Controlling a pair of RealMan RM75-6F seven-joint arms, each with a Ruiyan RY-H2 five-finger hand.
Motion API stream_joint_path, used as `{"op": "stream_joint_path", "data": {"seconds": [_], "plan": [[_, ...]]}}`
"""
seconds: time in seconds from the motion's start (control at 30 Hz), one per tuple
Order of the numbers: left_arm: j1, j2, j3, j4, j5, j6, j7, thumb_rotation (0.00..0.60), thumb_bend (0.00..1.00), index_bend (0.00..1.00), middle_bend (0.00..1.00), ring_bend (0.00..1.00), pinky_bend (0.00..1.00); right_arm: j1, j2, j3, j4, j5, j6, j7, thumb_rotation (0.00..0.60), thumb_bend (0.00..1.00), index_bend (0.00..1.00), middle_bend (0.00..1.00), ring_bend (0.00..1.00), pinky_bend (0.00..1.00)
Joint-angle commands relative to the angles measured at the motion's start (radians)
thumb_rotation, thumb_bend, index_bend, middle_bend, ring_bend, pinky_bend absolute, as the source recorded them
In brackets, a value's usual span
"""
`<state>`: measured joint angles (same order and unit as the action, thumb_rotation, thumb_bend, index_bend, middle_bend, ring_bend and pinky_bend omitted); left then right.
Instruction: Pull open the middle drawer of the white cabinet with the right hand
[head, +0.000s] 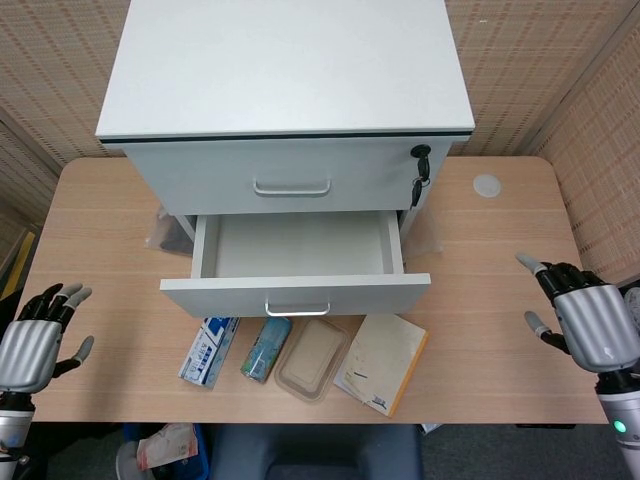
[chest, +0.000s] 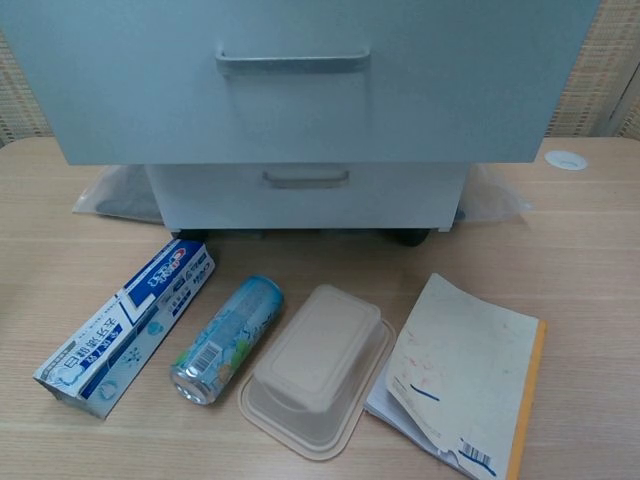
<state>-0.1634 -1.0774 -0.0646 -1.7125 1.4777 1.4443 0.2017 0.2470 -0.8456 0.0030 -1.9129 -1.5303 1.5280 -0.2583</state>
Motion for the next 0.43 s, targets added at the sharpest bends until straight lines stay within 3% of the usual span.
{"op": "stream_joint_path", "data": {"seconds": [0.03,0.43], "plan": [[0.005,-0.005,0.002,0.002,0.003,0.007,0.001,0.600,0.31,0.17,0.17,0.11,0.18,-0.037,-0.046,-0.005,0.062,0.039,-0.001,0.038,0.600,0.23,0.13,0.28,0.25,0.42],[0.019,-0.025,0.008,0.028,0.021,0.035,-0.023,0.600,0.31,0.17,0.17,0.11,0.18,-0.136,-0.146,-0.025,0.207,0.036,0.035,0.185,0.600,0.22,0.13,0.28,0.25,0.43]]}}
